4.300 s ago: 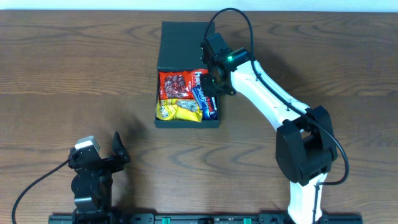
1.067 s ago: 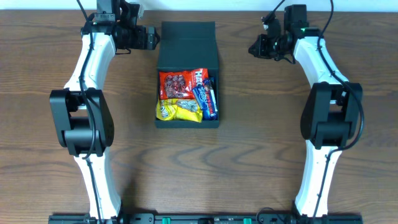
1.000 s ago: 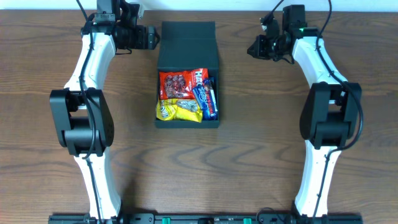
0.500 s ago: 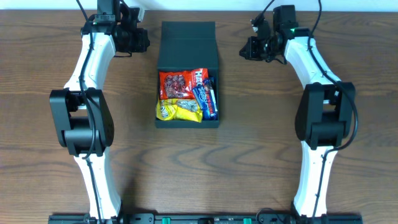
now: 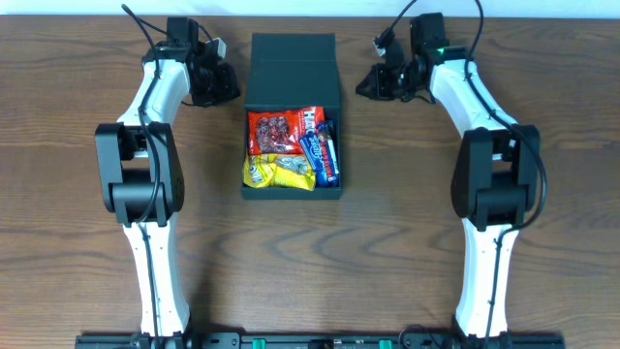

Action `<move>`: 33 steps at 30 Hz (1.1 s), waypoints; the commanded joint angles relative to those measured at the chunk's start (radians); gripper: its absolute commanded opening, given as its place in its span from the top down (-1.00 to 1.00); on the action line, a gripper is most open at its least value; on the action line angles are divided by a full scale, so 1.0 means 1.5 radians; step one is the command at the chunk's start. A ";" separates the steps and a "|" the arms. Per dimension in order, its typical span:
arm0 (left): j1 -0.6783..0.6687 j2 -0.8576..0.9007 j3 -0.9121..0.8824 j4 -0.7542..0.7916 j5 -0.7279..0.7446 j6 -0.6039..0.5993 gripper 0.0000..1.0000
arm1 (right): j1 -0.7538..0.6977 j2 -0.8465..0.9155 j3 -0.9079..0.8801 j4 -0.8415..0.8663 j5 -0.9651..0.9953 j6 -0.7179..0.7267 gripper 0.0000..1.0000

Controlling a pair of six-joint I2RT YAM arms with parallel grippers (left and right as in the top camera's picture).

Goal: Pack container
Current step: 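Hook both grippers on the raised lid and swing it down closed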

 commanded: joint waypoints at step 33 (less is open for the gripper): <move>-0.008 0.025 0.075 0.110 0.259 -0.064 0.88 | 0.010 0.054 0.090 0.154 -0.301 0.039 0.98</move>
